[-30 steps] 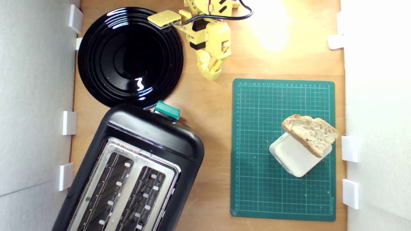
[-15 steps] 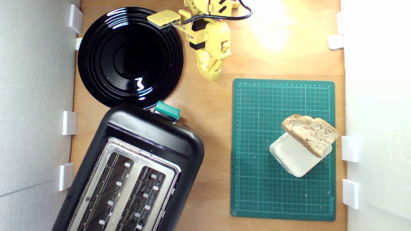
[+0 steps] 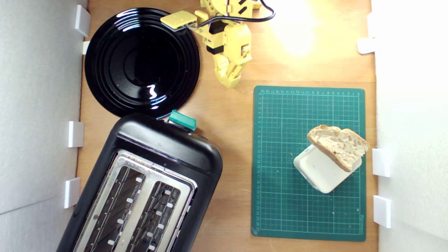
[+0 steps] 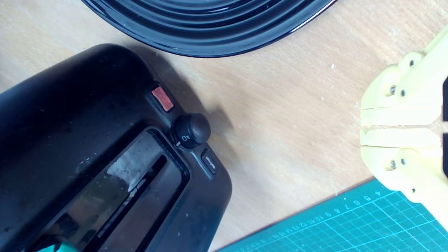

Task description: Pick bread and place in toaster

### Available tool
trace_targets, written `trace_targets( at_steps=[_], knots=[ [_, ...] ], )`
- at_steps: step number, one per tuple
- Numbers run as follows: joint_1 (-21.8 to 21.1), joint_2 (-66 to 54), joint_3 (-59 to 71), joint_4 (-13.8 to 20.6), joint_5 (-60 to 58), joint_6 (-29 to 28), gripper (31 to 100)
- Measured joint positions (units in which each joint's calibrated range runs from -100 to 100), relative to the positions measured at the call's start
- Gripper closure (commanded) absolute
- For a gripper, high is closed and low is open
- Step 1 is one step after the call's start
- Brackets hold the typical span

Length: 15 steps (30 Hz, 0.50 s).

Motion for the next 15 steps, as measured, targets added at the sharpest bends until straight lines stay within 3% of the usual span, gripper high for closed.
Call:
trace_targets(
  at_steps=[15],
  knots=[
    [0.0, 0.4, -0.4, 0.0, -0.1, 0.0, 99.4]
  ],
)
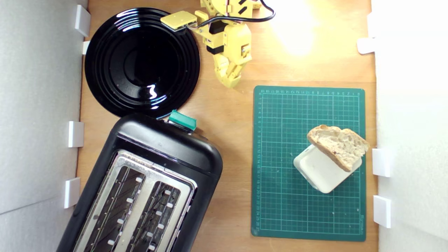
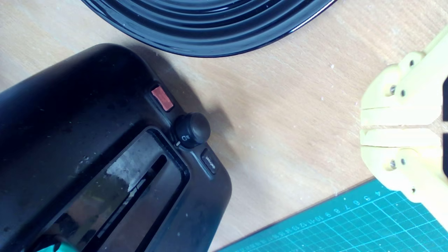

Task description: Pick bread and place in toaster

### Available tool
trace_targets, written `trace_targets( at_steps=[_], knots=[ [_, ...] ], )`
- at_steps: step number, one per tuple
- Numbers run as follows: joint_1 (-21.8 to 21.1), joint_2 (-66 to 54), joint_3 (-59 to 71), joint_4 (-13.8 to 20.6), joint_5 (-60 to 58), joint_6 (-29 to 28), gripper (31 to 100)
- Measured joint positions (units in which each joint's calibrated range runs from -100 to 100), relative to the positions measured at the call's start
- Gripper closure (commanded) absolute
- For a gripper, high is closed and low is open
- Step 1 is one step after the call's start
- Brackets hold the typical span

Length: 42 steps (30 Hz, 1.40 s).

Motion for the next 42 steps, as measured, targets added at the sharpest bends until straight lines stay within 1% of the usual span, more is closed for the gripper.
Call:
trace_targets(
  at_steps=[2, 9, 11, 15, 18, 20, 24, 27, 31, 34, 37, 38, 40, 42],
  knots=[
    [0.0, 1.4, 0.0, 0.0, -1.4, 0.0, 99.4],
    [0.2, 7.2, 0.0, 0.0, -13.6, 0.0, 99.4],
    [0.5, 9.0, 0.0, -0.6, -17.7, 0.0, 99.4],
    [0.5, 13.0, 0.0, -0.7, -25.3, 0.0, 99.4],
    [0.1, 19.0, 0.0, -0.7, -34.4, 0.0, 99.4],
    [-0.6, 22.5, 0.0, -0.7, -38.9, 0.0, 99.5],
    [-1.9, 31.4, -0.1, -0.8, -51.7, 0.0, 99.5],
    [-4.1, 34.9, -0.1, -0.8, -54.9, 0.0, 99.5],
    [-5.9, 36.2, -0.6, -0.8, -56.1, -0.4, 99.5],
    [-6.1, 38.8, -0.6, 1.1, -57.2, -2.1, 99.3],
    [-6.1, 44.1, -0.7, 5.2, -62.1, -5.1, 99.2],
    [-6.1, 45.9, -0.7, 7.0, -64.2, -6.6, 99.2],
    [-6.1, 49.9, -1.1, 11.9, -68.9, -10.0, 99.2],
    [-6.2, 53.7, -1.8, 16.0, -73.1, -12.8, 99.2]
  ],
)
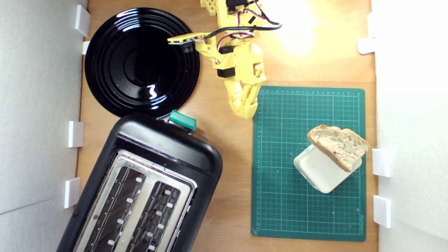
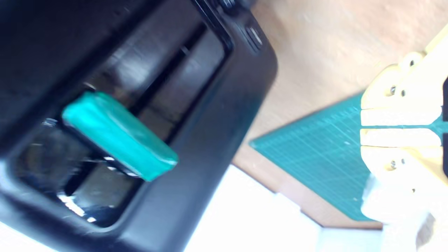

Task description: Pick bread and place in toaster

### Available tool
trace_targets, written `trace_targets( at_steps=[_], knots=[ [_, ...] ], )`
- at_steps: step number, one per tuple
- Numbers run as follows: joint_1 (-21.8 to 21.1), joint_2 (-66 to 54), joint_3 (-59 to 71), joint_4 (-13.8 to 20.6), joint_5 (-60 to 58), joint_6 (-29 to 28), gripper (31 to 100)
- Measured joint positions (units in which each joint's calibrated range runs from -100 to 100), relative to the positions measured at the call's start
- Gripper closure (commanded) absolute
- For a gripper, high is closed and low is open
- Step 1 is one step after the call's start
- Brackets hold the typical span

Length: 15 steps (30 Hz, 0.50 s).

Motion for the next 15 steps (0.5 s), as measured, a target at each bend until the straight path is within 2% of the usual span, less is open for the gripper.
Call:
trace_targets(
  at_steps=[3, 8, 12, 15],
  knots=[
    [0.1, 5.6, -0.5, 3.6, -6.9, -2.6, 99.2],
    [-0.1, 14.4, -0.8, 5.2, -19.2, -4.8, 99.1],
    [0.1, 21.5, -1.4, 8.4, -28.6, -5.1, 99.1],
    [0.0, 27.5, -1.5, 9.7, -35.7, -5.1, 99.1]
  ],
)
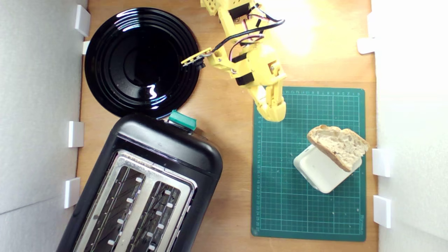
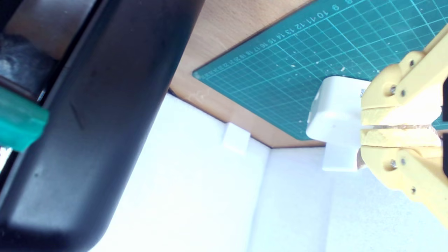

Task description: Pick bread and place in toaster

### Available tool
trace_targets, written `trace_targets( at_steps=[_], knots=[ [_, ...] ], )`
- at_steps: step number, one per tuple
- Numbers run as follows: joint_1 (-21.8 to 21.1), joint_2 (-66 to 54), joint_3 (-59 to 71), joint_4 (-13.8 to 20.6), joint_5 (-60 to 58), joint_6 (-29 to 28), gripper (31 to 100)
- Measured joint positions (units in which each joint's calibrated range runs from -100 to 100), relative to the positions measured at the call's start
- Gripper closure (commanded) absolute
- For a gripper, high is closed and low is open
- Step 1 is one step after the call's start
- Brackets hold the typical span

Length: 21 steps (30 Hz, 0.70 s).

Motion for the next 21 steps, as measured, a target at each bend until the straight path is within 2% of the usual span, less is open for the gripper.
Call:
trace_targets(
  at_steps=[5, 9, 13, 17, 21],
  knots=[
    [0.1, 9.3, -0.3, 2.8, -8.1, 0.1, 98.2],
    [0.1, 14.2, -1.1, 4.1, -13.1, 1.6, 89.2],
    [0.1, 18.3, -1.3, 4.1, -16.4, 2.7, 79.5],
    [-1.7, 21.2, -1.4, 3.9, -17.6, 5.8, 75.8],
    [-4.7, 23.1, -3.0, 3.0, -17.6, 9.2, 75.6]
  ],
)
